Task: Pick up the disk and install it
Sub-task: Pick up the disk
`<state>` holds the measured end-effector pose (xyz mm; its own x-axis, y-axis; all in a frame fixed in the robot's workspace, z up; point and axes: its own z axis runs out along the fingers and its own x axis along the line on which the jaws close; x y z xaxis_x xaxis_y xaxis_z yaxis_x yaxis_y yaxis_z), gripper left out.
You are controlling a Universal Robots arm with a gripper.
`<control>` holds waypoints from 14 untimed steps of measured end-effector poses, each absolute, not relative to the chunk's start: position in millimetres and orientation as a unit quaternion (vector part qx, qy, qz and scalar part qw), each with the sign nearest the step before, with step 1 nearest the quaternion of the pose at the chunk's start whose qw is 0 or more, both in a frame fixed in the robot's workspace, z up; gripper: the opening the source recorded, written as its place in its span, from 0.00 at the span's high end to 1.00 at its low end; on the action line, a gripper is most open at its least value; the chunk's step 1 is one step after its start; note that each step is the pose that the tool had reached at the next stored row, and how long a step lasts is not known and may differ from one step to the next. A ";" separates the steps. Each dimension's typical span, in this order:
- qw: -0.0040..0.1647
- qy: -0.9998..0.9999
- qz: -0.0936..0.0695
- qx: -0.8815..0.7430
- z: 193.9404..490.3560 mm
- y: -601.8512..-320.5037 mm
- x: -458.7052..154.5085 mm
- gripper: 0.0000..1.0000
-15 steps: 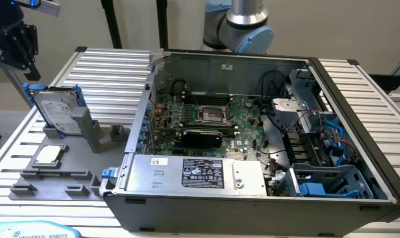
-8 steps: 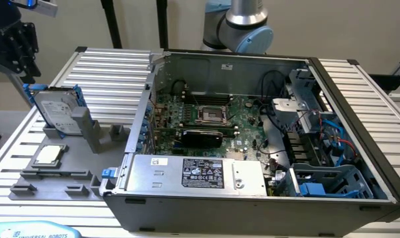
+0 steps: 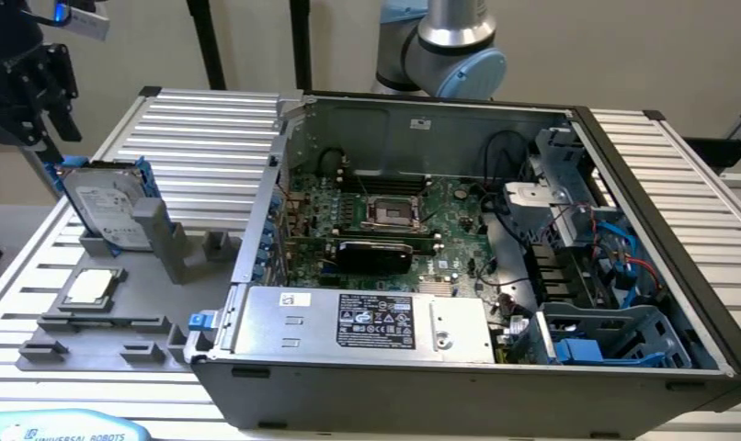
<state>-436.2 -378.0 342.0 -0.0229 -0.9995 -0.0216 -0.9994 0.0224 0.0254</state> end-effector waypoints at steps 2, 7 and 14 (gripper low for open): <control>0.001 -0.718 -0.017 0.696 339.0 -378.0 -436.2 0.52; 0.001 -0.721 -0.017 0.693 332.8 -378.0 -435.2 0.52; 0.004 -0.722 -0.014 0.692 322.1 -378.1 -434.5 0.52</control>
